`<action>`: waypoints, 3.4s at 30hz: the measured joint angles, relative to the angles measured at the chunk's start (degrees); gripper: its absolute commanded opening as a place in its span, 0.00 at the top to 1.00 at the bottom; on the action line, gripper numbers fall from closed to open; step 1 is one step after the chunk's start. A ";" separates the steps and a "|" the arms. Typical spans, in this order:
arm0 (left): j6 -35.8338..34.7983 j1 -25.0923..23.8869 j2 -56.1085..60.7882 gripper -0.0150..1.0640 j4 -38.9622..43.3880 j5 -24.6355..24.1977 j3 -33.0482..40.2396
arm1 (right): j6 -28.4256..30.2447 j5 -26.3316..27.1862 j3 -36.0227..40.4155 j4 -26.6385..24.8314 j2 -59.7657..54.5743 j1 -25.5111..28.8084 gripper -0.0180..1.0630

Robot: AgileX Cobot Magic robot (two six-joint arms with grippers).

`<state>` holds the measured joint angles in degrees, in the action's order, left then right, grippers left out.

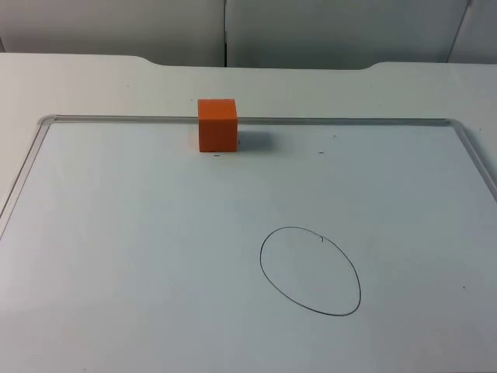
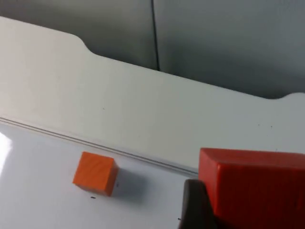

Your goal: Pick up one cube with the left hand and another cube with the right hand. First place the cube in the right hand at the target position, then stack the cube in the left hand on top.

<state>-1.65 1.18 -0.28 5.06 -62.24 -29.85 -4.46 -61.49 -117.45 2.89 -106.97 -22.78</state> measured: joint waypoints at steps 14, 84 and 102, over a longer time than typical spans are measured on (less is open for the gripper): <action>0.00 0.00 0.00 0.01 0.02 0.00 0.00 | 1.08 -1.13 22.13 0.74 26.12 0.00 0.99; 20.21 10.36 -91.56 0.02 -34.13 23.94 -53.71 | 0.22 15.43 56.50 0.11 53.79 0.00 0.99; -6.87 18.33 -132.77 0.02 -21.10 10.71 -89.02 | 0.22 15.53 56.50 0.11 53.79 0.00 0.99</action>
<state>-8.52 19.51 -133.05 -16.04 -51.53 -118.86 -4.24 -45.96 -60.94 3.00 -53.18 -22.78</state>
